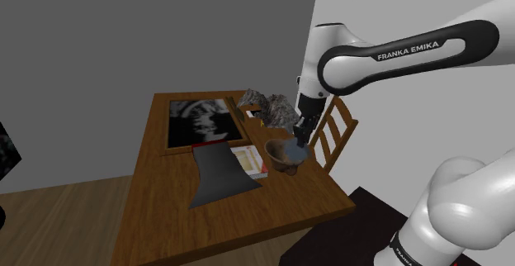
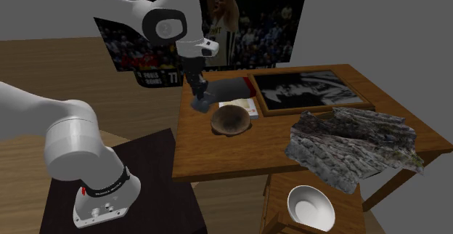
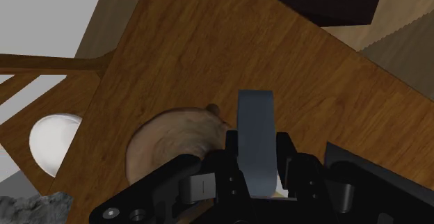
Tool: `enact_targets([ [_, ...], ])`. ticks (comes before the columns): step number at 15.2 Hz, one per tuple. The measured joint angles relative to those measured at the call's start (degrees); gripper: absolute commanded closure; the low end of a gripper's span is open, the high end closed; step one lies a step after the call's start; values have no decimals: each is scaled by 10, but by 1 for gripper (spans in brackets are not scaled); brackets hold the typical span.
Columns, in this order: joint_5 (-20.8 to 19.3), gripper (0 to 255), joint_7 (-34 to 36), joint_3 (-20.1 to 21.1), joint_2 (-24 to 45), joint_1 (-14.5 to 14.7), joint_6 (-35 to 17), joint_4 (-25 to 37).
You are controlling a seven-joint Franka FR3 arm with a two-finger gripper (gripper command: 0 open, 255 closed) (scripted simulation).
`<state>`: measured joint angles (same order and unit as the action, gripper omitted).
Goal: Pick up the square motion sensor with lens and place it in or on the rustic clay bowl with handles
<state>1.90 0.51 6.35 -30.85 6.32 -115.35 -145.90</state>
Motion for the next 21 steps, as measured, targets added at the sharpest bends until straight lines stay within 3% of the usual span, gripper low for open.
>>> enact_targets([
  [8, -29, 255, -50, -37, 164, -34, -15, 149],
  [21, -33, 255, -48, -38, 217, -36, -116, 101],
])
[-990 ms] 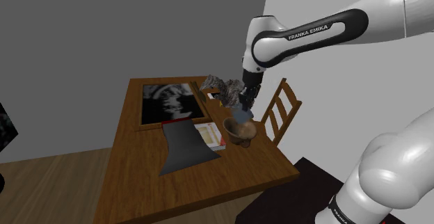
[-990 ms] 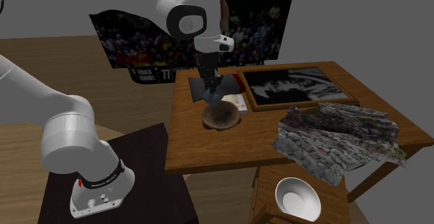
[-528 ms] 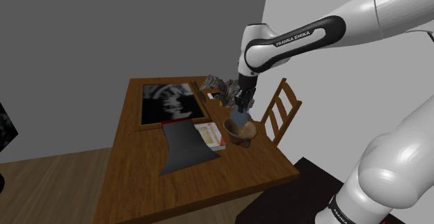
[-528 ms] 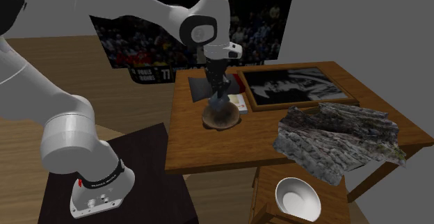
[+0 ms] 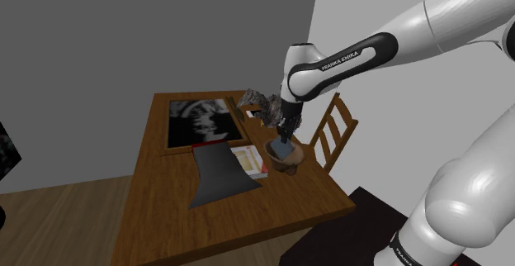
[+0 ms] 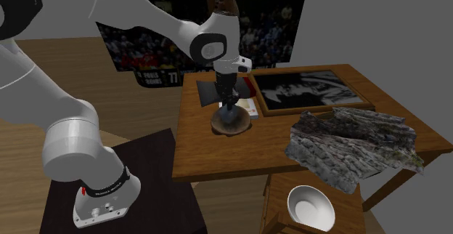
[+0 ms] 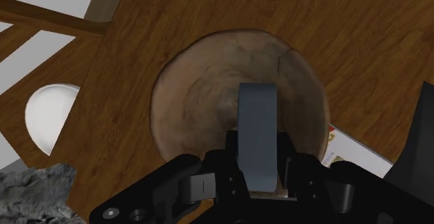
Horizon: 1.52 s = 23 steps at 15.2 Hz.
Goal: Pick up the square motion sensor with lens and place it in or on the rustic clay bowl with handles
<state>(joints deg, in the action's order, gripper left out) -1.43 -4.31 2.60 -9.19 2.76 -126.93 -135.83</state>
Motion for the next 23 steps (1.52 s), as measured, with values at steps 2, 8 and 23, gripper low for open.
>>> enact_targets([
  [2, -1, 255, 0, 0, 6, 0, -15, -8],
  [8, -1, 255, 0, 0, 10, -1, -22, -12],
  [23, 2, 0, -2, 0, -27, 1, 53, 27],
])
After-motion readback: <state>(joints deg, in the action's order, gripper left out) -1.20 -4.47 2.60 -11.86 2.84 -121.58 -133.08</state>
